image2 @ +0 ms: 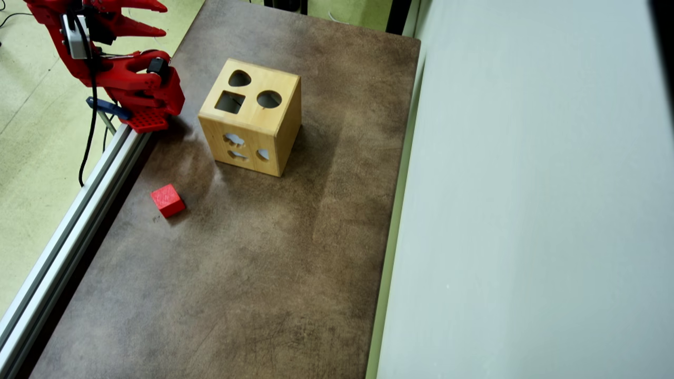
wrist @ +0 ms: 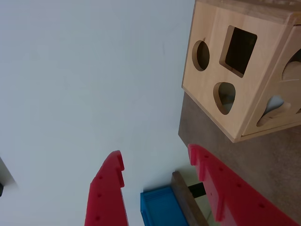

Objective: Pick and place the red cube on the square hole

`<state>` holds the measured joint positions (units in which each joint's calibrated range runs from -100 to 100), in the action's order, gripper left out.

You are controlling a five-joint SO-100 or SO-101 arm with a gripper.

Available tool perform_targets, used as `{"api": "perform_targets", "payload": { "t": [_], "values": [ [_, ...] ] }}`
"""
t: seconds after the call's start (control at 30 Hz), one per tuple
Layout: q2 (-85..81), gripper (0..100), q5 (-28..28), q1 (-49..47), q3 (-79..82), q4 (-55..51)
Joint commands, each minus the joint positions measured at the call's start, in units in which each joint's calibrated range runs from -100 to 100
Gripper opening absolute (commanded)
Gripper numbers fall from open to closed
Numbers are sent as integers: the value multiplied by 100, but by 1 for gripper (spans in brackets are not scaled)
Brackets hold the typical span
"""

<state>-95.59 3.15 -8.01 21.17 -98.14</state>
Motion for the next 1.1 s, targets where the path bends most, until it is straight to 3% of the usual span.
{"api": "perform_targets", "payload": {
  "t": [0.0, 0.77, 0.93, 1.07],
  "values": [
    [-8, 22, -10, -16, -33, 15],
    [35, 22, -10, 73, -33, 15],
    [961, 22, 20, 994, -311, 15],
    [2379, 22, 29, 1381, -1742, 15]
  ]
}}
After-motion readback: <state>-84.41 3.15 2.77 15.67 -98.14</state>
